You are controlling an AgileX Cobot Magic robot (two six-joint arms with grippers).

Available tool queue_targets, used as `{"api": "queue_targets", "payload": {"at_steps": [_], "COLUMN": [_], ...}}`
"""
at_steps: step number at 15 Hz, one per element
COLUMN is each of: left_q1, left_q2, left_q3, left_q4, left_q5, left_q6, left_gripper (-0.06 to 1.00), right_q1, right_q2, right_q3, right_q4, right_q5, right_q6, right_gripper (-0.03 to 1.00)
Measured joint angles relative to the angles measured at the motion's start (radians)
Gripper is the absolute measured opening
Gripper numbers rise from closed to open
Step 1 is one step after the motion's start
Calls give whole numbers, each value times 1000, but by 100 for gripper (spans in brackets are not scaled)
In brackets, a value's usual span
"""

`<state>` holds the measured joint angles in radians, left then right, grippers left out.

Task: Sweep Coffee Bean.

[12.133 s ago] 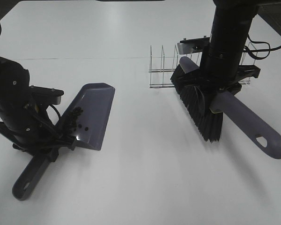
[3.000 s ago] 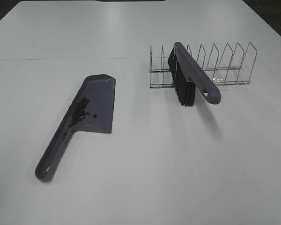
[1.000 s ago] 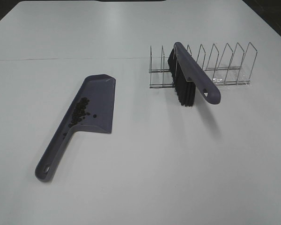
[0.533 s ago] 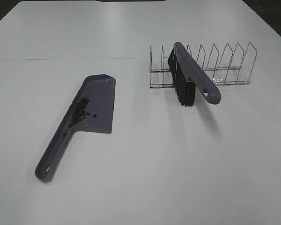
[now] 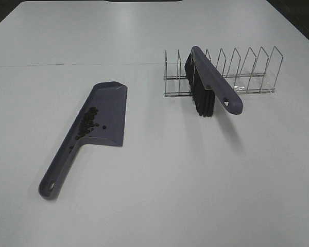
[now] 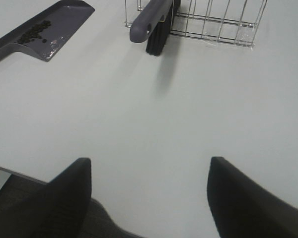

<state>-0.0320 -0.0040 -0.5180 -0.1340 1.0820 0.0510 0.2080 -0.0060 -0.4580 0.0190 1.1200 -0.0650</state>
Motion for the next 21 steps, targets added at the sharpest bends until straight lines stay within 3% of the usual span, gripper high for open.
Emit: {"api": "queue_targets", "payload": {"at_steps": [10,13,21], "left_q1": [7,7,7], "left_q2": [0,0,0], "left_q3": [0,0,0], "left_q4": [5,5,5], "left_q5": [0,0,0], "left_q6": [8,11,11], "left_gripper": [65,65,65], "right_q1": [0,-56,-59], "right_q2": [0,0,0], "right_q3": [0,0,0], "right_q4": [-19,-19,-19], "right_q5": [-5,-6,-7], "right_q6": [0,0,0], "right_gripper": [61,61,61]}}
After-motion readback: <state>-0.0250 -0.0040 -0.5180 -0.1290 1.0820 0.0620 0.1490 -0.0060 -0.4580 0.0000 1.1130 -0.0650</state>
